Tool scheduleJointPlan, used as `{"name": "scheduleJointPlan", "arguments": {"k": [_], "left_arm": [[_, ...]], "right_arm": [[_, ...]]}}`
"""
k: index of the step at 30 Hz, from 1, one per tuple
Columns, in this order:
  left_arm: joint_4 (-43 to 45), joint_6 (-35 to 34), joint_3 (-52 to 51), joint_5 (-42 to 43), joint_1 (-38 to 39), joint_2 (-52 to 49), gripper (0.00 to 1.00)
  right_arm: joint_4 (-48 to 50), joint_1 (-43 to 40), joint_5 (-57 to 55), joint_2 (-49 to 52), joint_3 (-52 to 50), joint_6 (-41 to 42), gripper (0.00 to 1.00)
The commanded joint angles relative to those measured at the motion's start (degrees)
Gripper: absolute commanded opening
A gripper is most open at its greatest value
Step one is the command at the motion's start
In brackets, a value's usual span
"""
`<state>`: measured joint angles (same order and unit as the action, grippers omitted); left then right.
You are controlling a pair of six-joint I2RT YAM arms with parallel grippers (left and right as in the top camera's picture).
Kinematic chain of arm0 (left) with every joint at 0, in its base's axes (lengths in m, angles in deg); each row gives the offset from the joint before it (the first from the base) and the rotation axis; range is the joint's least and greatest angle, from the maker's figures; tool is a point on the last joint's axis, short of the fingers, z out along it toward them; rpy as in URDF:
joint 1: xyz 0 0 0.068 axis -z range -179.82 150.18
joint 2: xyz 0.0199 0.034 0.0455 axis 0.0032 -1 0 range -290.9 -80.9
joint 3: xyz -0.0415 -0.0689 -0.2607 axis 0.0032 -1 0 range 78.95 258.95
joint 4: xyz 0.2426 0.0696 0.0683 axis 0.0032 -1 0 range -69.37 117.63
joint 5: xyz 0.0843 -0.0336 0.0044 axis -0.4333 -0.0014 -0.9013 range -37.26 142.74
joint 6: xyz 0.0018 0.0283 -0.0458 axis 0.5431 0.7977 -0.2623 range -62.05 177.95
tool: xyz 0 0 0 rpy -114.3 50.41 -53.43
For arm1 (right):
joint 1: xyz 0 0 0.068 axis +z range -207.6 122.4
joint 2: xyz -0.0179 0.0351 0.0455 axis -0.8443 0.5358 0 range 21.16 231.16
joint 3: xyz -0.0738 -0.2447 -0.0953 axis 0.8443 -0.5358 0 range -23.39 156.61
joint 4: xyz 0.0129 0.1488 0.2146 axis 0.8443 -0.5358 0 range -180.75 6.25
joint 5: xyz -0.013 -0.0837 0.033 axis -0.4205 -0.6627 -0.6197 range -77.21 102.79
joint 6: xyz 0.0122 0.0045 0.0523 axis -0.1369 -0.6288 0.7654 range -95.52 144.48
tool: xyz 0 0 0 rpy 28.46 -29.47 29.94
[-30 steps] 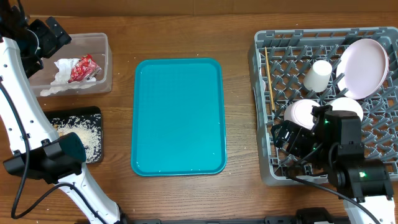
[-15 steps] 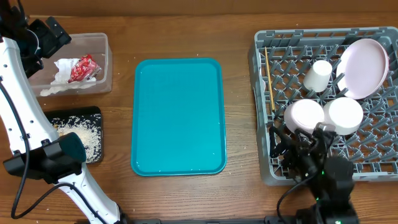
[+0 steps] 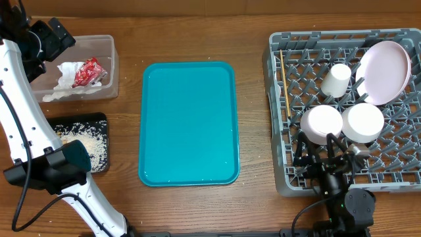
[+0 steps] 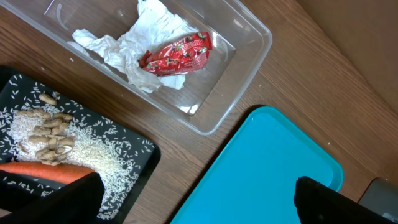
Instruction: Sort waste into correct bins and load items into the dishwasher rack
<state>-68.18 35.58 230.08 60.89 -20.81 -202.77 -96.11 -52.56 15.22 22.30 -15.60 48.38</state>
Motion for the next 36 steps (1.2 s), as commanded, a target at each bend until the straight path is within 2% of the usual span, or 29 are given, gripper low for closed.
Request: {"name": "scheduleJointPlan", "arguments": {"k": [1, 8, 12, 18, 36], "left_arm": [[0.09, -0.37, 0.0, 0.28, 0.39, 0.0, 1.0], [0.07, -0.37, 0.0, 0.28, 0.39, 0.0, 1.0], [0.07, -0.37, 0.0, 0.28, 0.39, 0.0, 1.0], [0.07, -0.37, 0.0, 0.28, 0.39, 0.0, 1.0], [0.09, -0.37, 0.0, 0.28, 0.39, 0.0, 1.0]], "right_arm": [[1.99, -1.49, -2.38, -1.03, -1.18, -0.28, 1.0], [10.71, -2.89, -2.36, -1.03, -7.15, -0.31, 1.0], [10.36, -2.86, -2.34, -1.03, -7.32, -2.62, 1.0], [7.54, -2.86, -2.4, -1.03, -7.32, -12.7, 1.0], [7.56, -2.86, -2.38, -0.98, -7.32, -13.05, 1.0]]}}
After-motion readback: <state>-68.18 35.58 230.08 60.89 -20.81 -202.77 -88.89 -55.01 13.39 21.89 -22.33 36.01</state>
